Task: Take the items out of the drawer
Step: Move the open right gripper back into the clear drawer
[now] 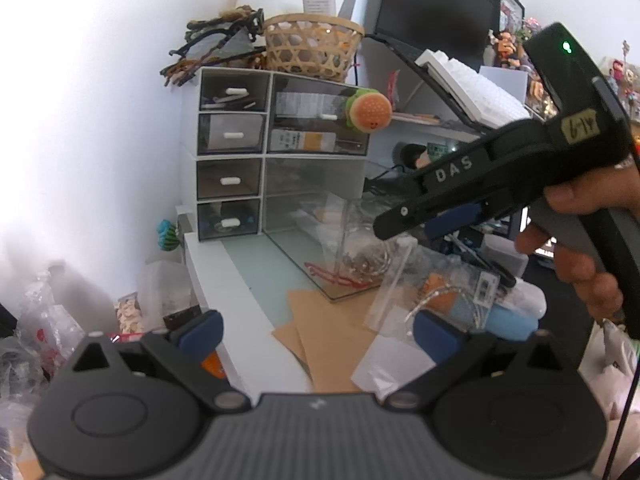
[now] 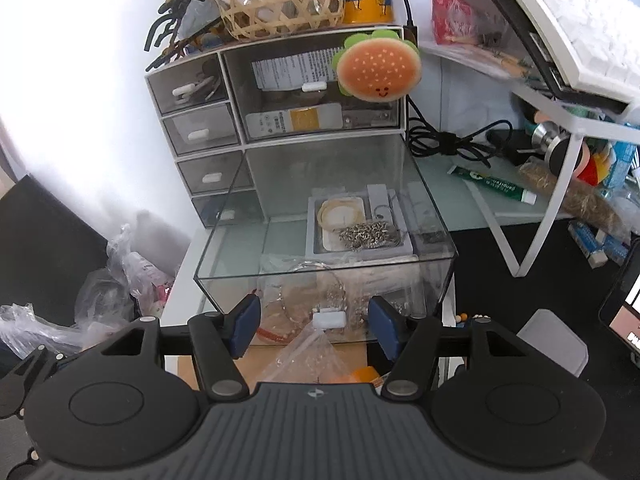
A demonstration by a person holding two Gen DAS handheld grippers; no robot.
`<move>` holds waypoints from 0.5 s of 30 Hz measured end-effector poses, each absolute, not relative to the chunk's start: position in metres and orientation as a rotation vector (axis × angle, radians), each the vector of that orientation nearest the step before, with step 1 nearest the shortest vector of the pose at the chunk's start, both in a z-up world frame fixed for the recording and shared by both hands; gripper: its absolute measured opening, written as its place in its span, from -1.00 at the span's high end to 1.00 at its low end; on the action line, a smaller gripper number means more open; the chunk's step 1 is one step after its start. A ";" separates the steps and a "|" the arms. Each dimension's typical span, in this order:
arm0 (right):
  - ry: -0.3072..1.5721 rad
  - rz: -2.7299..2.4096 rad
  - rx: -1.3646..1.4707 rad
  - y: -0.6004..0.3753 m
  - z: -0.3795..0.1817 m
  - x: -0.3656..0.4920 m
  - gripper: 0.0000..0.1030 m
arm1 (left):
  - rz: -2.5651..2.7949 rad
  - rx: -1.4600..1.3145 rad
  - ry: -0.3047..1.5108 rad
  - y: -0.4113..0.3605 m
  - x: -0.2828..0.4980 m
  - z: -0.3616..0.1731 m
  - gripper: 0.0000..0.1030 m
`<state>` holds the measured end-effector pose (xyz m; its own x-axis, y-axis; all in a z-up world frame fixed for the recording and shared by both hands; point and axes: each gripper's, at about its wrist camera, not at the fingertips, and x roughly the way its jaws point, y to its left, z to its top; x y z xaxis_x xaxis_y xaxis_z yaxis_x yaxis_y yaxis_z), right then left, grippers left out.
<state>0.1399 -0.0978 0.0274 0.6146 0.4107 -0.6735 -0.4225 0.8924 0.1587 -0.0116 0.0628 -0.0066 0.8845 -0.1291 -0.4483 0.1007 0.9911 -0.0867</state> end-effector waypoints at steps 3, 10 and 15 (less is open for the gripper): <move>0.772 0.479 -0.021 -0.099 0.026 0.141 -0.25 | -0.115 -0.062 0.472 0.064 -0.010 -0.007 -0.99; 0.763 0.484 -0.023 -0.101 0.024 0.143 -0.25 | -0.111 -0.060 0.476 0.064 -0.009 -0.008 -0.99; 0.757 0.485 -0.031 -0.101 0.023 0.144 -0.25 | -0.106 -0.060 0.474 0.065 -0.009 -0.008 -0.99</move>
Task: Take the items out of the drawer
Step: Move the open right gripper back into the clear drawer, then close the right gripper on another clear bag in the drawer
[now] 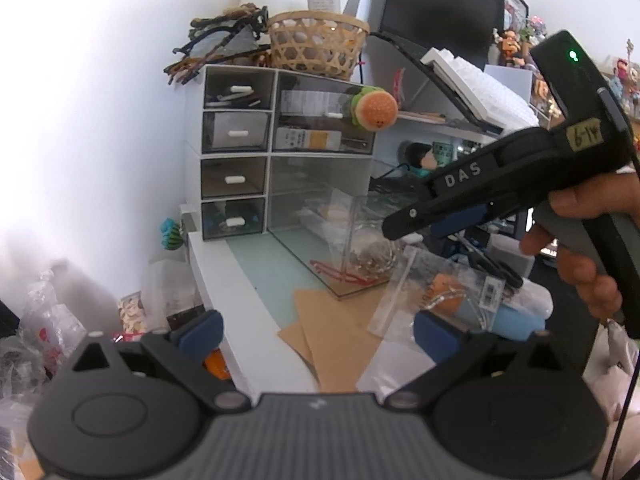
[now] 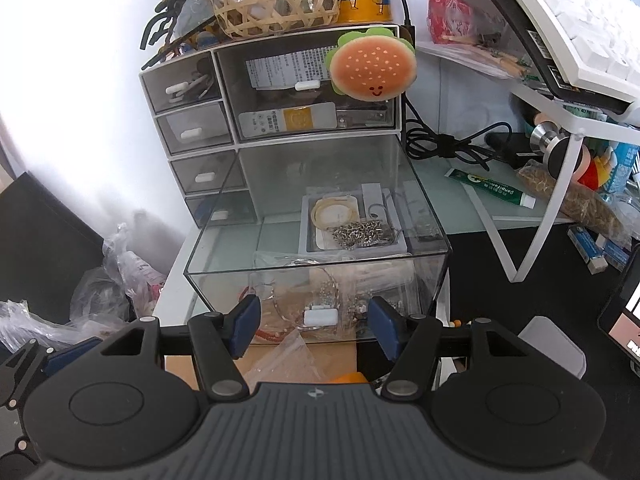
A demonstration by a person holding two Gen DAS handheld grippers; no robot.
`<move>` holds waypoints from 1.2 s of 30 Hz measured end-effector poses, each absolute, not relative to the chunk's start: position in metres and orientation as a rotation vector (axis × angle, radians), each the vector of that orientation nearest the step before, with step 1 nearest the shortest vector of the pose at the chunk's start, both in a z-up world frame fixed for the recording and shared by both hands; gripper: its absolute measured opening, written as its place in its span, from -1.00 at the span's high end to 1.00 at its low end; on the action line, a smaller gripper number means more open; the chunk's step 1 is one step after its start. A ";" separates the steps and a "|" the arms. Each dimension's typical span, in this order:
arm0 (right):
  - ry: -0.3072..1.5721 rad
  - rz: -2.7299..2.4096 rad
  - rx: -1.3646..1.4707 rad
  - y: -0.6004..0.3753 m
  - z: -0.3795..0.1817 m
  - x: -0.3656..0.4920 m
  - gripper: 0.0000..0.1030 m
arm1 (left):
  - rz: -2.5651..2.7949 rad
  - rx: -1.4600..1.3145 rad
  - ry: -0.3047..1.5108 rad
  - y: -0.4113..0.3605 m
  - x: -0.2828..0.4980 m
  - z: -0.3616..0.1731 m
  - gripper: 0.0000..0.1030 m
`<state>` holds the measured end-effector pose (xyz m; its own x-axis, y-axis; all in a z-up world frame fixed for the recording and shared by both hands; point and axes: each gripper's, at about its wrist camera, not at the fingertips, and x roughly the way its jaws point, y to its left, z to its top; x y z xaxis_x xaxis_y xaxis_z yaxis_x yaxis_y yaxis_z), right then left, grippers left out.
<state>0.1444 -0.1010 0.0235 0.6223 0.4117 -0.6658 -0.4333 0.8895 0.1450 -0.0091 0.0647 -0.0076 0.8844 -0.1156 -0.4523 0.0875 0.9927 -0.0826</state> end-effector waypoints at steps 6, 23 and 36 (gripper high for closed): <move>0.744 0.492 -0.038 -0.102 0.024 0.145 -0.25 | -0.097 -0.060 0.468 0.066 -0.011 -0.006 -0.99; 0.736 0.512 -0.078 -0.095 0.023 0.157 0.29 | -0.077 -0.068 0.466 0.071 -0.008 -0.004 -0.99; 0.734 0.512 -0.083 -0.098 0.020 0.165 0.59 | -0.061 -0.077 0.464 0.074 -0.006 -0.005 -0.99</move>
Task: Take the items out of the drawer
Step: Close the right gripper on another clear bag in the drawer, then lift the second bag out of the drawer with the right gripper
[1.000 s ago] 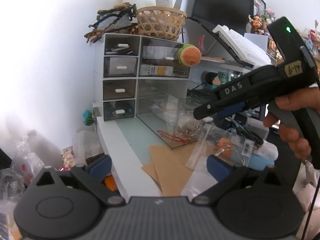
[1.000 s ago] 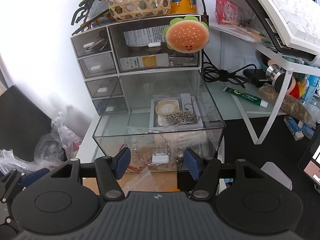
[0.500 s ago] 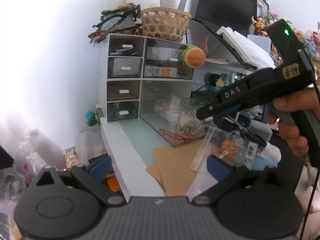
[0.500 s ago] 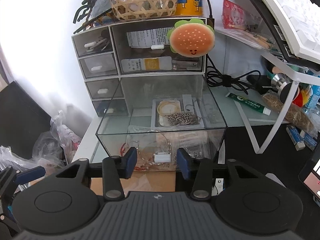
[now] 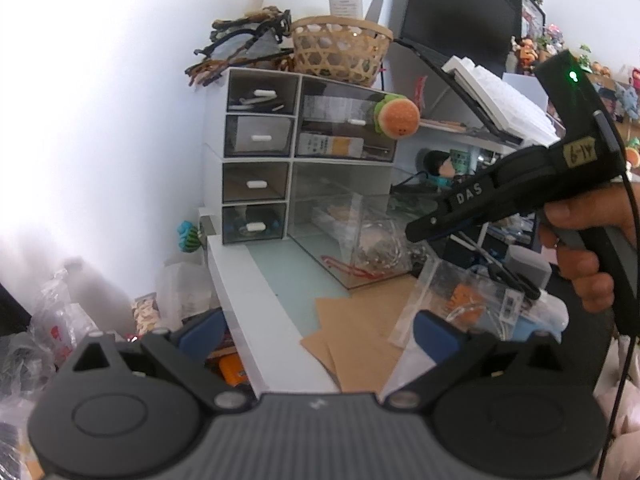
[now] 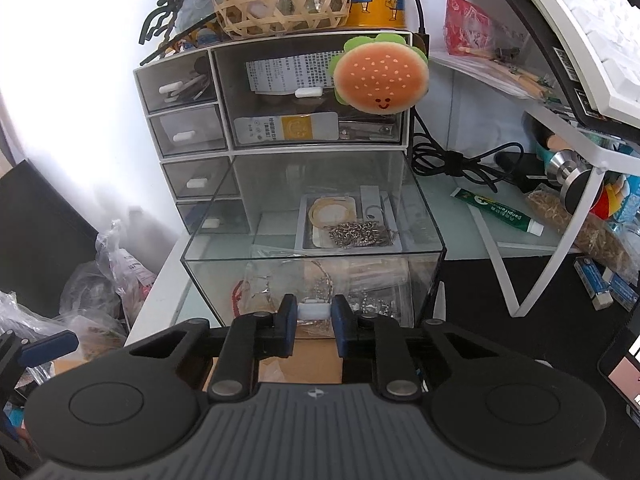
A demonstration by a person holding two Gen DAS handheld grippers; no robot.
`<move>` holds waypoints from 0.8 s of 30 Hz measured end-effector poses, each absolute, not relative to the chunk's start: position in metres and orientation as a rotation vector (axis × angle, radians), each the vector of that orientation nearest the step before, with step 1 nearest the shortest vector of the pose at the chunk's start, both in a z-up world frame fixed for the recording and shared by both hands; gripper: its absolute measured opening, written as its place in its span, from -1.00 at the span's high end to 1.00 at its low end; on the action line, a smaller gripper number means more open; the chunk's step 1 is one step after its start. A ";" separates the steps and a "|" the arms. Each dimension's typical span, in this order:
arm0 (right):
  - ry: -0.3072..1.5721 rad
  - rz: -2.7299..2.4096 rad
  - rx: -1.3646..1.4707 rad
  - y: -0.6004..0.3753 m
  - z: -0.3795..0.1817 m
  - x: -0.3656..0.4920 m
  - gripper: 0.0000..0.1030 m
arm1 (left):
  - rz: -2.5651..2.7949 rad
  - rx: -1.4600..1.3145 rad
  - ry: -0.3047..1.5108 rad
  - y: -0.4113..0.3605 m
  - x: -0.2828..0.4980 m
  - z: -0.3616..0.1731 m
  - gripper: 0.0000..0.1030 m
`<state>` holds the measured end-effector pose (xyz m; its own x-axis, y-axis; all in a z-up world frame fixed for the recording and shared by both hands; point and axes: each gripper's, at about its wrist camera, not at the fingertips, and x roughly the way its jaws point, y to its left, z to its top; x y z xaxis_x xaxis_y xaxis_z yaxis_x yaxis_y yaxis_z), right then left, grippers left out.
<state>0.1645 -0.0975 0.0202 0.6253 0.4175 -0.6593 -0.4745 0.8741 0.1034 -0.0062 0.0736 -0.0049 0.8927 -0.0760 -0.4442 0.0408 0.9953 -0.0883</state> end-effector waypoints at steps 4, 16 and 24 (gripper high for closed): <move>0.736 0.513 -0.078 -0.097 0.020 0.167 0.59 | -0.056 -0.079 0.462 0.074 -0.006 -0.005 -0.99; 0.741 0.508 -0.080 -0.090 0.020 0.176 0.60 | -0.040 -0.095 0.460 0.079 -0.005 -0.008 -0.99; 0.744 0.504 -0.083 -0.087 0.020 0.180 0.60 | -0.033 -0.105 0.459 0.081 -0.006 -0.009 -0.99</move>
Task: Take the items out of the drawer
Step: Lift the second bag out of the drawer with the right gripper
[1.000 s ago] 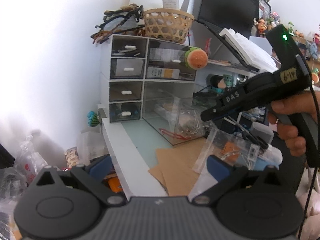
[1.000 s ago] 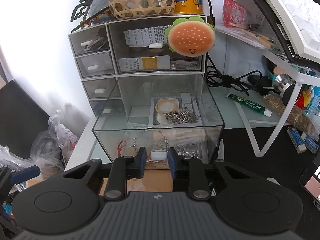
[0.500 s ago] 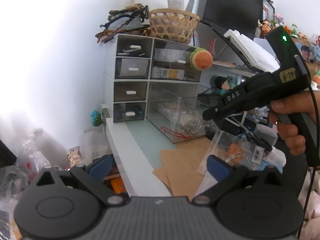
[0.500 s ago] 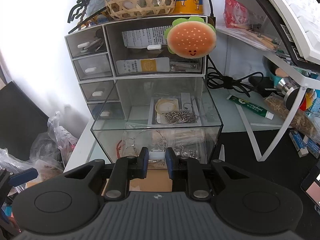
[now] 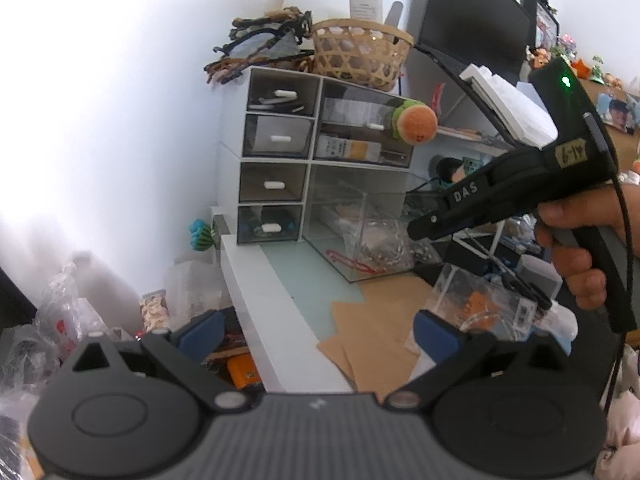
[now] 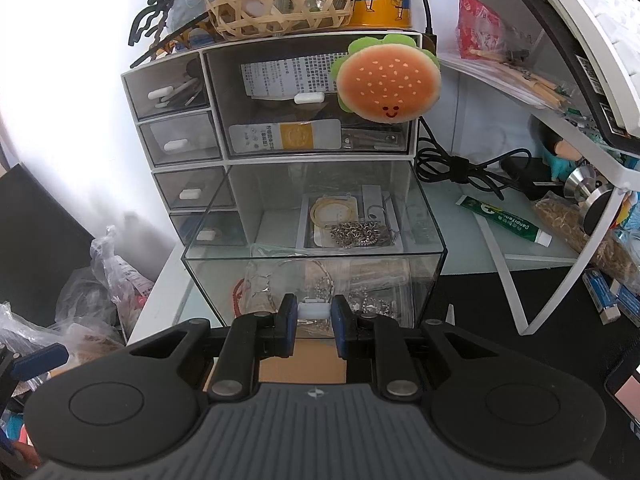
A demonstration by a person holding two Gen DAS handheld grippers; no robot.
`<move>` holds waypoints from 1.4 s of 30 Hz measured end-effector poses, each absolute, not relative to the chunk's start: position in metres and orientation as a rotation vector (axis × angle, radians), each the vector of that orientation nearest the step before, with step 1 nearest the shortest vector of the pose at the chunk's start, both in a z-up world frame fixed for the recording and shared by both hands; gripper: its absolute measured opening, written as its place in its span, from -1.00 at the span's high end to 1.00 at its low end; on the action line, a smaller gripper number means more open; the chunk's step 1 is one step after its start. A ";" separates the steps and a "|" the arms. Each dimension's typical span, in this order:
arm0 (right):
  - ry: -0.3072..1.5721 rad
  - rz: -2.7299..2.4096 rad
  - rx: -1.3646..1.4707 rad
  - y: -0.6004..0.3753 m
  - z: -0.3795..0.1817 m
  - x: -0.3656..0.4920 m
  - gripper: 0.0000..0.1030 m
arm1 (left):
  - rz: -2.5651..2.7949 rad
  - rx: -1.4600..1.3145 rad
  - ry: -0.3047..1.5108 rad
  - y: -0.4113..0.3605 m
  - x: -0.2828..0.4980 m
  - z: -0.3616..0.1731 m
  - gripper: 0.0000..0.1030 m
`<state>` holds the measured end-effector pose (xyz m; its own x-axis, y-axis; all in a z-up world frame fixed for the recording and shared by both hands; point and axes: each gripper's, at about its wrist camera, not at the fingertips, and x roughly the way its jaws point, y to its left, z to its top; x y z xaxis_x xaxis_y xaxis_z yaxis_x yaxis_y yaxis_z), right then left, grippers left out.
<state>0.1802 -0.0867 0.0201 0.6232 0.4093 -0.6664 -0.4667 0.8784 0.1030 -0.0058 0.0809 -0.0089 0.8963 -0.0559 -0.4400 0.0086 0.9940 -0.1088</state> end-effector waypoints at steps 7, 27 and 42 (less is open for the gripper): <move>0.750 0.501 -0.093 -0.083 0.020 0.185 0.60 | -0.024 -0.114 0.456 0.085 -0.006 -0.008 -0.99; 0.746 0.494 -0.074 -0.074 0.019 0.201 0.60 | 0.017 -0.124 0.466 0.097 -0.003 -0.013 -0.99; 0.732 0.487 -0.054 -0.066 0.017 0.210 0.60 | 0.027 -0.132 0.479 0.102 0.000 -0.017 -0.99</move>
